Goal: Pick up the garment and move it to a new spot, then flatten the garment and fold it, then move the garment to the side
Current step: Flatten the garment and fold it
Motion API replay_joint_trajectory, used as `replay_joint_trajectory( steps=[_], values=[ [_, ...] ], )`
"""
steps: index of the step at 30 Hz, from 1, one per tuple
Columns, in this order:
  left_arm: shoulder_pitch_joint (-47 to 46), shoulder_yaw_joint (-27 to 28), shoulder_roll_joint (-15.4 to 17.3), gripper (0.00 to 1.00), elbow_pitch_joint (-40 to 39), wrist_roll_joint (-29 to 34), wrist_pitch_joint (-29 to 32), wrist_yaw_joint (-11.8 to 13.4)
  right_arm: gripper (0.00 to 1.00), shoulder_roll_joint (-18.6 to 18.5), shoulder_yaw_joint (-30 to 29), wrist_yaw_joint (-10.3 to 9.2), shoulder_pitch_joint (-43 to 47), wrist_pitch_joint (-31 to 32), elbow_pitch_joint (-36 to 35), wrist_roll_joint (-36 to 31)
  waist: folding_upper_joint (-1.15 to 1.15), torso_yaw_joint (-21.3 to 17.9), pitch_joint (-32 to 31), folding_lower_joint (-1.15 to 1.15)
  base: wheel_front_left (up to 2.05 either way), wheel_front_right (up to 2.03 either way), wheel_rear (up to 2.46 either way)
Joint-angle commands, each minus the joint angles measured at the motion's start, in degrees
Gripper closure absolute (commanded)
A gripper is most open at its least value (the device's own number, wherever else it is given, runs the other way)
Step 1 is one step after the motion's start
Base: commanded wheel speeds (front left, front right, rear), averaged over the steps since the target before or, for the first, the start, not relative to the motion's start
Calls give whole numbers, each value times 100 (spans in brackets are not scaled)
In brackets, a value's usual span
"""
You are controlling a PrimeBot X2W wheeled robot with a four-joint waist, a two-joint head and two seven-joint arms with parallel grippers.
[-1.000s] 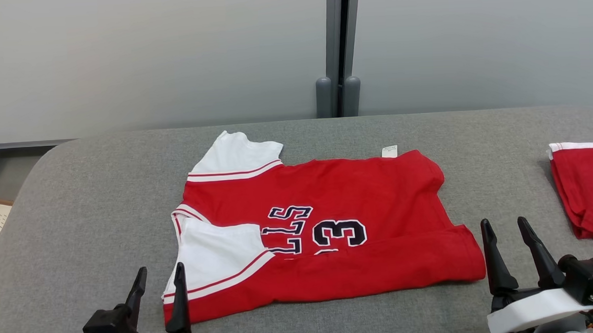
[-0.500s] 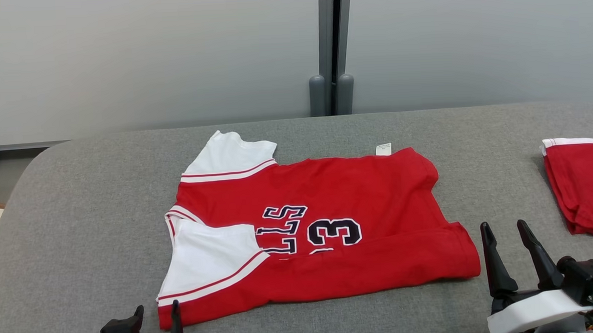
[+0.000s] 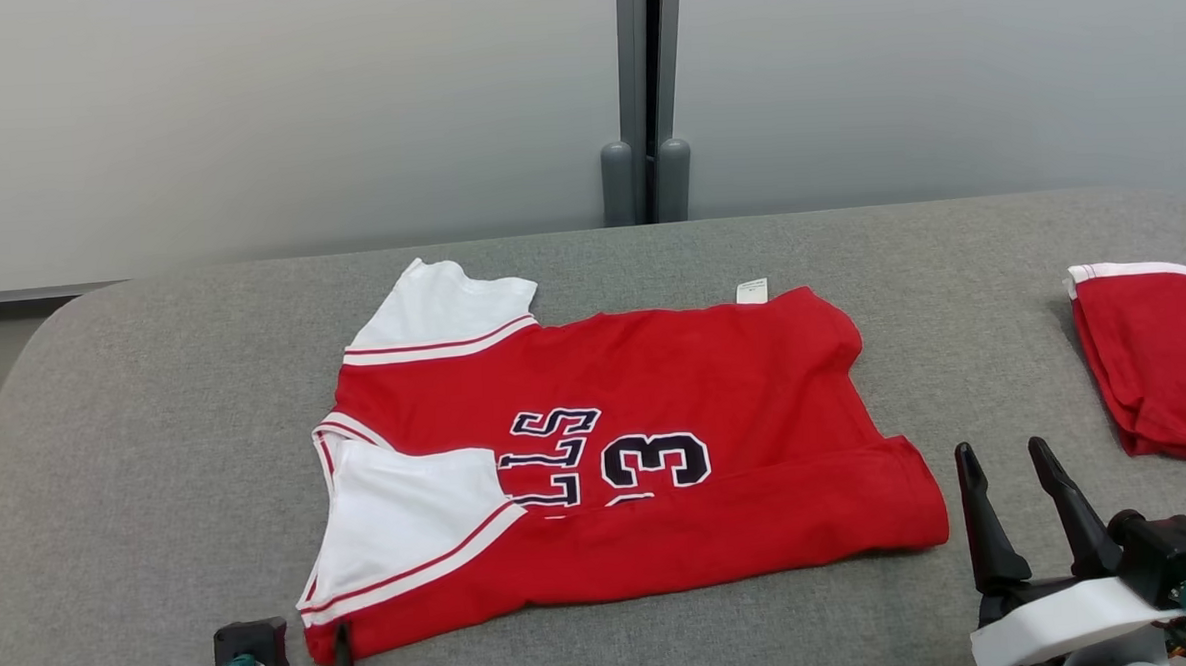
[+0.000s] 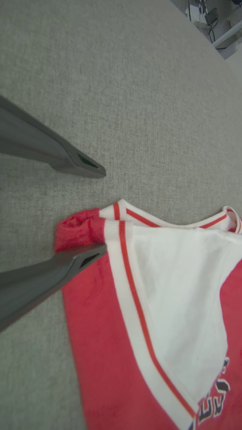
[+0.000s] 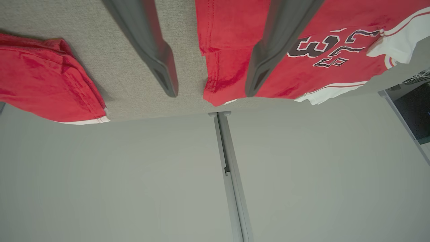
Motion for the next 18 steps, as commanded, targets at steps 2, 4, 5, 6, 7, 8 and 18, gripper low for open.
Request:
replay_joint_trajectory(
  steps=[2, 4, 5, 6, 7, 8, 18],
  values=[
    [-59, -81, -4, 36, 161, -19, 124, -84, 0, -11, -31, 0, -51, -5, -4, -25, 0, -12, 1, 0, 0, 0, 0],
    [-94, -125, -9, 100, 247, -36, 163, -168, 0, 2, -62, 0, -59, -5, 12, -37, 0, -18, 1, 0, 0, 0, 0],
    [-109, -141, -19, 100, 277, -48, 168, -201, 0, 14, -88, 0, -61, -5, 25, -46, 0, -19, 0, 0, 0, 0, 0],
    [-124, -142, -19, 100, 294, -76, 139, -235, 0, 29, -112, 0, -58, -5, 52, -52, 0, -16, -3, 0, 0, 0, 0],
    [-137, -131, -9, 100, 293, -108, 79, -264, 0, 44, -130, 0, -48, -5, 107, -50, 0, -11, -5, 0, 0, 0, 0],
    [-157, -118, -12, 100, 275, -129, 16, -284, 0, 54, -139, 0, -42, -5, 174, -56, 0, -4, -7, 0, 0, 0, 0],
    [-238, 122, 68, 100, -426, -233, -486, -129, 0, 277, -268, 0, -402, 182, 1479, 211, 0, 203, 17, 0, 0, 0, 0]
  ],
)
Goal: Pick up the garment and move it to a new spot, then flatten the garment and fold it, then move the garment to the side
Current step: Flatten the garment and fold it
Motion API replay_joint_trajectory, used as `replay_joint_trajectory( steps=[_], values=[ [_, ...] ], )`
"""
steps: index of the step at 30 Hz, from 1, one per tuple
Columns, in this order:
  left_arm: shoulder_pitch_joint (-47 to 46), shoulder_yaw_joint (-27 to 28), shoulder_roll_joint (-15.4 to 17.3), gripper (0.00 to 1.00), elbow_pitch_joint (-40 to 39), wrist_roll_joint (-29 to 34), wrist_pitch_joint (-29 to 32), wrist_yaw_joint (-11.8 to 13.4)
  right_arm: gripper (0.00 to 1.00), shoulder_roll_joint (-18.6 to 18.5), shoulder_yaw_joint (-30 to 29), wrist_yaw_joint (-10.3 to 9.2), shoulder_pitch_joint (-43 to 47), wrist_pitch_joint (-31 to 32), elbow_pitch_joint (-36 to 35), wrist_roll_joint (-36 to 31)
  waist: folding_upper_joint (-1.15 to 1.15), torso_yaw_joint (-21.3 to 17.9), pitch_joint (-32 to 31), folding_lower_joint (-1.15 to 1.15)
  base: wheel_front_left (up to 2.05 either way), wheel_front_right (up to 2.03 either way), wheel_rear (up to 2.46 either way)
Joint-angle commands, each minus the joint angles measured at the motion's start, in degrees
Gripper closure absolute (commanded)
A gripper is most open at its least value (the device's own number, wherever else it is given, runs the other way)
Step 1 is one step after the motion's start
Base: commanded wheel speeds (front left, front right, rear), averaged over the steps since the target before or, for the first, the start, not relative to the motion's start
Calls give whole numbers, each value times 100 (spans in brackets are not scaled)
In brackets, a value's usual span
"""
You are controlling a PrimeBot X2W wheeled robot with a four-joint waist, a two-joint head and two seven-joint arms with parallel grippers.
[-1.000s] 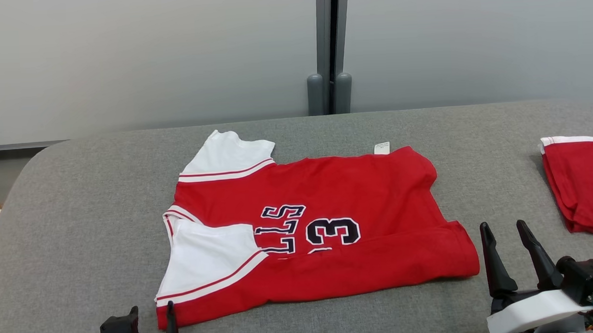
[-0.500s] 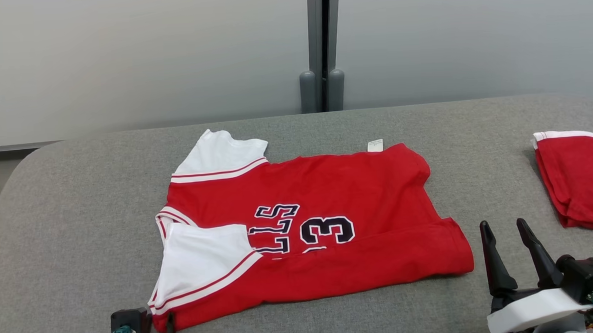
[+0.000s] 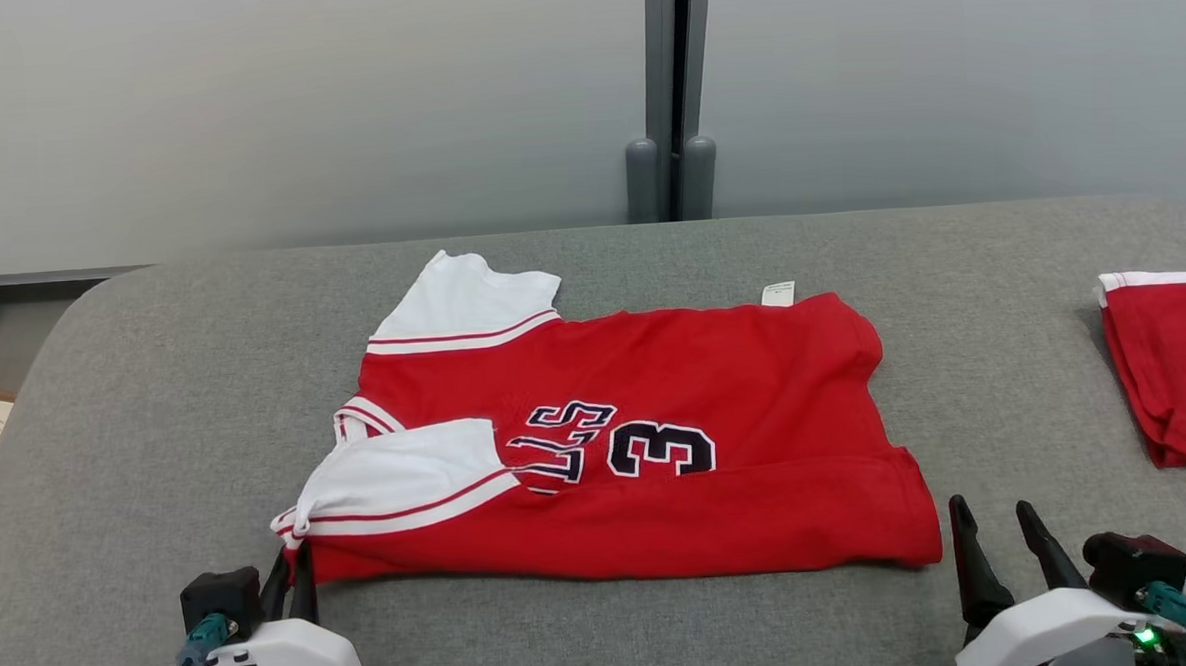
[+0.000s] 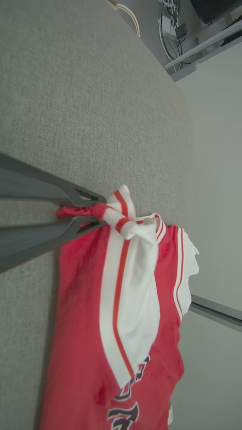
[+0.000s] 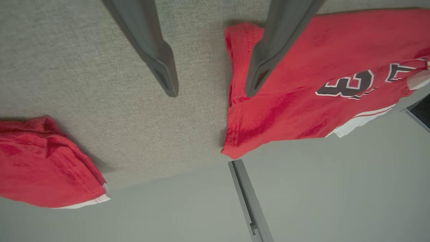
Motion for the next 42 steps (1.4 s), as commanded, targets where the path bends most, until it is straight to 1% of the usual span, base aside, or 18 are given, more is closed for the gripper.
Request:
replay_joint_trajectory(
  steps=[1, 5, 9, 10, 12, 15, 19, 21, 22, 23, 24, 25, 33, 37, 39, 42],
  values=[
    [-5, 41, 64, 100, -122, -15, -33, 50, 0, 35, 20, 0, -108, 50, 138, 120, 0, 57, 18, 0, 0, 0, 0],
    [129, 63, 73, 100, -456, 62, -43, 50, 0, 114, 122, 0, -331, 229, 565, 403, 0, 167, 44, 0, 0, 0, 0],
    [204, 9, 42, 100, -614, 106, -45, -11, 0, 164, 316, 0, -482, 385, 905, 697, 0, 261, 71, 0, 0, 0, 0],
    [231, -23, 24, 100, -650, 106, -46, -38, 0, 139, 367, 0, -577, 397, 1086, 781, 0, 302, 96, 0, 0, 0, 0],
    [239, -38, 12, 100, -662, 113, -46, -56, 0, 135, 392, 0, -615, 398, 1160, 801, 0, 323, 107, 0, 0, 0, 0],
    [191, -88, -16, 100, -694, 138, -47, -88, 0, 159, 415, 0, -796, 402, 1498, 1011, 0, 409, 183, 0, 0, 0, 0],
    [128, -106, -19, 100, -689, 160, -47, -105, 0, 184, 622, 0, -847, 420, 1755, 1134, 0, 503, 203, 0, 0, 0, 0],
    [132, -102, -11, 100, -684, 158, -47, -108, 0, 210, 833, 0, -851, 435, 1807, 1155, 0, 532, 194, 0, 0, 0, 0],
    [142, -91, 4, 100, -673, 152, -47, -114, 36, 203, 909, 0, -843, 428, 1832, 1200, 0, 540, 188, 0, 0, 0, 0],
    [151, -84, 13, 100, -666, 148, -47, -115, 86, 174, 967, 0, -844, 395, 1860, 1236, 0, 545, 179, 0, 0, 0, 0],
    [151, -84, 13, 100, -666, 148, -47, -115, 86, 174, 967, 0, -844, 395, 1860, 1236, 0, 545, 179, 0, 0, 0, 0],
    [161, -80, 15, 100, -662, 147, -47, -117, 100, 141, 1019, 0, -848, 360, 1880, 1254, 0, 548, 168, 0, 0, 0, 0],
    [276, -138, 16, 100, -607, 166, -48, -165, 100, -277, 934, -4, -1033, -64, 1964, 1341, 0, 496, 18, 0, 0, 0, 0],
    [360, -223, 2, 100, -638, 207, -48, -212, 100, -521, 849, -7, -1043, -150, 1919, 1167, 0, 442, -73, 0, 0, 0, 0],
    [475, -269, 17, 100, -670, 221, -47, -229, 100, -597, 894, -7, -1052, -154, 1912, 967, 0, 379, -102, 0, 0, 0, 0],
    [668, -336, 92, 100, -750, 271, -48, -278, 100, -636, 884, -7, -956, -146, 1881, 871, 0, 346, -136, 0, 0, 0, 0]
  ],
)
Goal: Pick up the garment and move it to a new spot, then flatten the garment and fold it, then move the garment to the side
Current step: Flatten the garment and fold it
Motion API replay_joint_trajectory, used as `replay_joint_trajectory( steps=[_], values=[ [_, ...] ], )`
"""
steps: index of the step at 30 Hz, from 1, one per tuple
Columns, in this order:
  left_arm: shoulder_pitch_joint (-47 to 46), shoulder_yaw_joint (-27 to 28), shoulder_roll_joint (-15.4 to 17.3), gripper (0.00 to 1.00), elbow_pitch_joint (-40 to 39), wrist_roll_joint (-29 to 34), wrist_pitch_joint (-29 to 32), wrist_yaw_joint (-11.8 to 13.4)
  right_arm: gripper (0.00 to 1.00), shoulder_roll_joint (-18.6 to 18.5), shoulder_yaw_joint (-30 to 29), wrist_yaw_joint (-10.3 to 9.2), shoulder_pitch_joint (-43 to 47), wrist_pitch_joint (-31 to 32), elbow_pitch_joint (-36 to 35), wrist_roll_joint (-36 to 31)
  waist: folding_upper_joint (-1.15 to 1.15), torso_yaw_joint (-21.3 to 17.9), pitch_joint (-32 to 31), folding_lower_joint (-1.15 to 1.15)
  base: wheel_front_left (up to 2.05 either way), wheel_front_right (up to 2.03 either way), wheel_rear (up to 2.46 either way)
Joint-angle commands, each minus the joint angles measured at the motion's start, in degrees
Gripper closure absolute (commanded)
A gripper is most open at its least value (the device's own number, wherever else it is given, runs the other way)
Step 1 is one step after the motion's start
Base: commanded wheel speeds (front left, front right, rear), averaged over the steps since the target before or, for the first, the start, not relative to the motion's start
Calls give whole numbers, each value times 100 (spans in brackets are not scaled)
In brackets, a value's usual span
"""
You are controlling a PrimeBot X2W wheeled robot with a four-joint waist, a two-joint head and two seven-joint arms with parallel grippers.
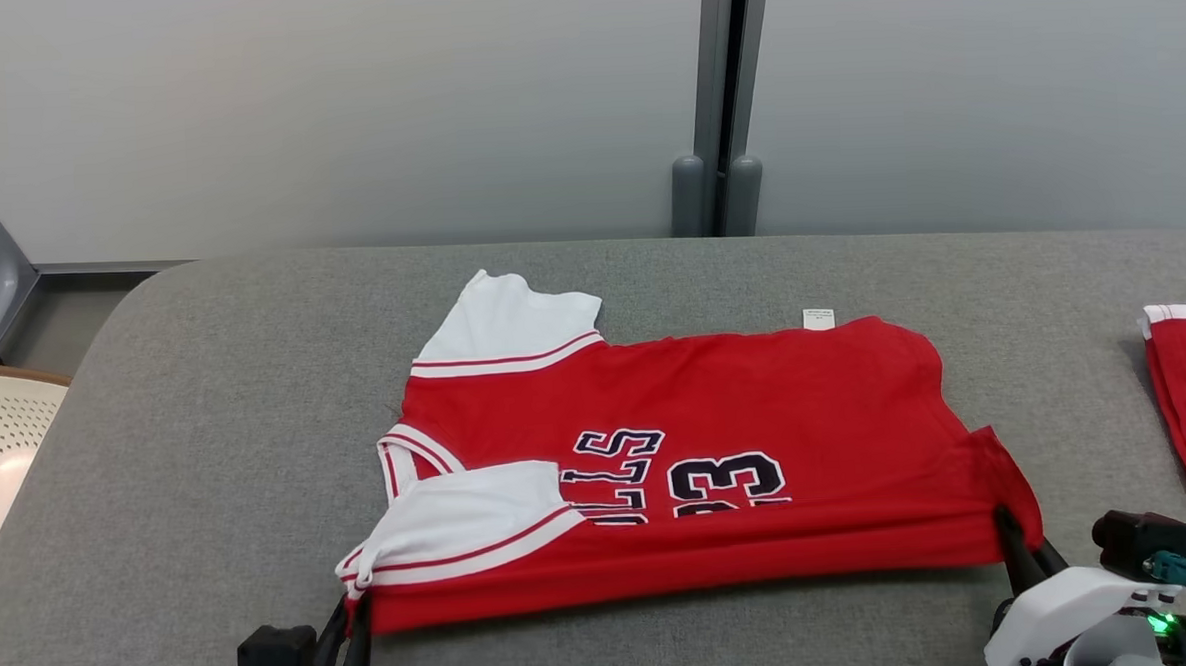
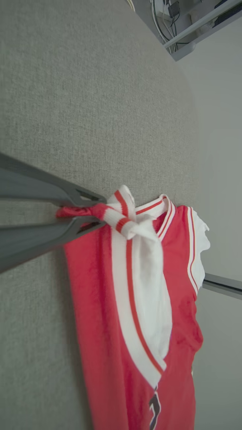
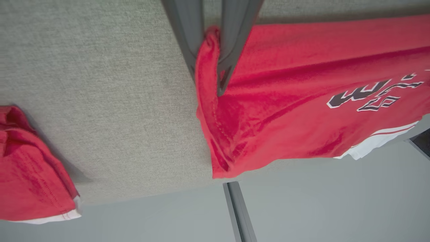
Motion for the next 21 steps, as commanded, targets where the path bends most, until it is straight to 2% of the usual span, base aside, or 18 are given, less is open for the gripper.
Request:
replay_joint_trajectory(
  steps=[1, 7, 12, 13, 14, 16, 17, 18, 19, 21],
  values=[
    [62, 41, 120, 100, -36, 21, -23, 2, 100, -132, -65, -18, 97, 16, 1, -21, 0, -8, -14, 0, 0, 0, 0],
    [452, -83, 123, 100, -174, 10, 24, -34, 100, -152, -327, -19, 434, 346, -31, -124, 0, 4, -73, 0, 0, 0, 0],
    [607, -198, 71, 100, -184, -5, 52, -16, 98, 37, -523, -18, 666, 665, -231, -112, 0, -37, -77, 0, 0, 0, 0],
    [626, -226, 58, 100, -169, -4, 64, -17, 52, 58, -560, -17, 706, 722, -286, -115, 0, -46, -80, 0, 0, 0, 0],
    [627, -239, 51, 100, -156, -8, 79, -12, 0, 78, -595, -17, 740, 771, -332, -131, 0, -50, -83, 0, 0, 0, 0],
    [602, -236, 34, 50, -109, -50, 147, 5, 0, 114, -601, -16, 802, 825, -530, -190, 0, -53, -87, 0, 0, 0, 0],
    [581, -258, 31, 19, -91, -21, 174, 42, 0, 122, -600, -12, 818, 811, -656, -228, 0, -60, -91, 0, 0, 0, 0],
    [569, -269, 27, 4, -69, -15, 173, 52, 0, 117, -600, -11, 837, 750, -812, -250, 0, -70, -94, 0, 0, 0, 0],
    [566, -245, 16, 0, -49, -72, 189, 67, 0, 103, -622, -11, 868, 691, -948, -270, 0, -80, -98, 0, 0, 0, 0],
    [505, -192, 13, 0, -82, -96, 130, 138, 0, 72, -627, -11, 941, 525, -1251, -372, 0, -93, -106, 0, 0, 0, 0]
  ],
)
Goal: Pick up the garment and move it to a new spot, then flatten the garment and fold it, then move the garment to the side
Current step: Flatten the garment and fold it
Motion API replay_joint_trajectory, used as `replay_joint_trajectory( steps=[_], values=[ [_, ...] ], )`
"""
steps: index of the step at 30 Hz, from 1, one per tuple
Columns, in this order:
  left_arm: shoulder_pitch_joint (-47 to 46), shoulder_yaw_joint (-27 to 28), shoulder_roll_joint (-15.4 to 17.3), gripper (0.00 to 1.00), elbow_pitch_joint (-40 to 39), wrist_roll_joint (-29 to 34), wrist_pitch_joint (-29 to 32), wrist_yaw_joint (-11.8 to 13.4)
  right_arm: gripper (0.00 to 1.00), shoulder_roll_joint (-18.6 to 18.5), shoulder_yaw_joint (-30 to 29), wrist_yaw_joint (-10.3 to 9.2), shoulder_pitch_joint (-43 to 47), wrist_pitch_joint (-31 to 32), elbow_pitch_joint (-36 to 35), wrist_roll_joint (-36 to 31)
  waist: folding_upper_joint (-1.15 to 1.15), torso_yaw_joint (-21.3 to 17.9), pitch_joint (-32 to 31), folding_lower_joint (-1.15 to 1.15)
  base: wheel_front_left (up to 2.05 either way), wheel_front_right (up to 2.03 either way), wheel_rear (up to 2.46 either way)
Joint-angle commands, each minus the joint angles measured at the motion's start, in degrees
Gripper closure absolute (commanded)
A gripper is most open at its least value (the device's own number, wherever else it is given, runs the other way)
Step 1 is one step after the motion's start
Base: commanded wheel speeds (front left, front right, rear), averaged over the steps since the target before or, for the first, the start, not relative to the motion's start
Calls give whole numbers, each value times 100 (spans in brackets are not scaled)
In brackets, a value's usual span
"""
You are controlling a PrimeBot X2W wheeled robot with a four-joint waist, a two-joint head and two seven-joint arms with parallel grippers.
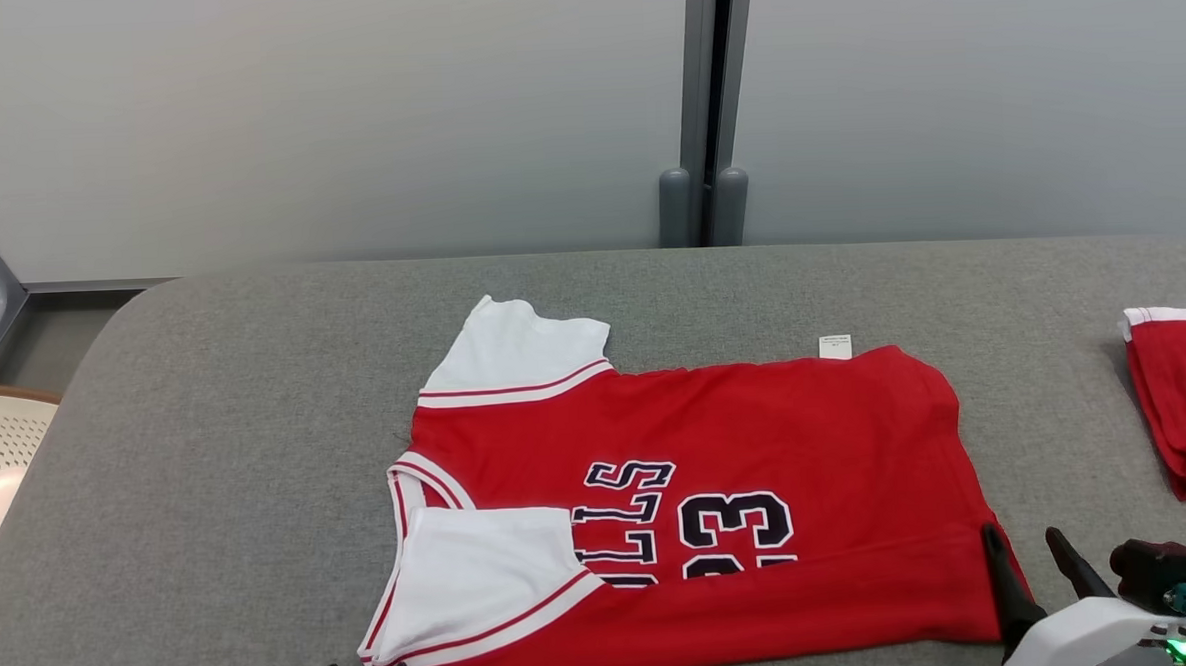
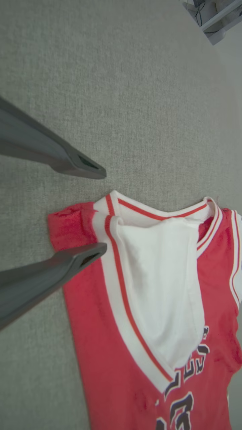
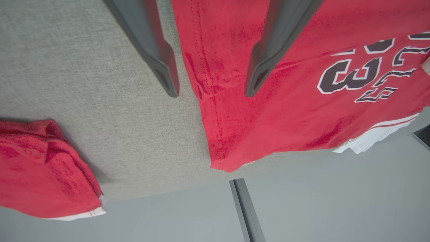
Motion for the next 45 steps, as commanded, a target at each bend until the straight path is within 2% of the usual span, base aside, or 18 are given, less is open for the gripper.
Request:
replay_joint_trajectory(
  steps=[1, 4, 7, 11, 14, 17, 20, 23, 26, 31, 35, 36, 37, 38, 40, 45],
  values=[
    [-123, 98, 28, 0, -83, -48, -82, 95, 0, -48, 46, -2, 122, -200, -323, -124, 0, -10, -8, 0, 0, 0, 0],
    [-162, 310, 11, 0, -355, -133, -173, 266, 0, -104, 188, -2, 229, -452, -877, -259, 0, -17, -18, 0, 0, 0, 0],
    [-199, 479, -22, 0, -756, -215, -201, 260, 0, -123, 211, -2, 348, -566, -1176, -287, 0, -23, -17, 0, 0, 0, 0],
    [-8, 981, -123, 0, -1932, -517, -196, 15, 0, -100, 325, -1, 522, -670, -1728, -395, 0, -39, 20, 0, 0, 0, 0],
    [102, 1085, -179, 0, -2373, -522, -197, -157, 0, -20, 288, -1, 604, -693, -2005, -452, 0, -90, 88, 0, 0, 0, 0],
    [-10, 971, -185, 0, -2319, -401, -198, -207, 0, 59, 282, -1, 579, -695, -2176, -527, 0, -160, 193, 0, 0, 0, 0],
    [-273, 846, -184, 0, -1810, -282, -186, -94, 0, 99, 341, -1, 423, -698, -2289, -596, 0, -253, 403, 0, 0, 0, 0],
    [-887, 721, -132, 0, -1290, -129, -129, -57, 0, 111, 376, -1, 174, -699, -2335, -723, 0, -378, 704, 0, 0, 0, 0],
    [-1490, 650, 29, 0, -866, -42, 19, -145, 0, 166, 517, -1, -170, -698, -2302, -844, 0, -552, 1069, 0, 0, 0, 0],
    [-2775, 440, 450, 0, -372, 126, 499, -478, 0, 295, 633, -1, -795, -679, -2286, -967, 0, -854, 1679, 0, 0, 0, 0],
    [-3784, 120, 856, 0, 28, 43, 1269, -758, 0, 393, 748, -1, -1248, -673, -2280, -1034, 0, -1114, 2128, 0, 0, 0, 0],
    [-4010, -107, 937, 0, 108, -41, 1544, -799, 0, 408, 774, -1, -1338, -674, -2267, -1039, 0, -1171, 2210, 0, 0, 0, 0],
    [-4169, -487, 993, 0, 126, -339, 1864, -818, 0, 434, 829, -1, -1415, -675, -2244, -1038, 0, -1247, 2282, 0, 0, 0, 0],
    [-4564, -1123, 1461, 0, 41, -859, 2416, -812, 0, 450, 917, -1, -1551, -671, -2154, -988, 0, -1393, 2401, 0, 0, 0, 0],
    [-4911, -1720, 2018, 0, -55, -1268, 2805, -796, 0, 488, 960, -2, -1690, -676, -2073, -914, 0, -1513, 2503, 0, 0, 0, 0],
    [-5455, -2537, 2656, 0, -113, -2225, 3463, -803, 0, 572, 1065, -2, -1813, -691, -1921, -844, 0, -1744, 2670, 0, 0, 0, 0]
  ],
)
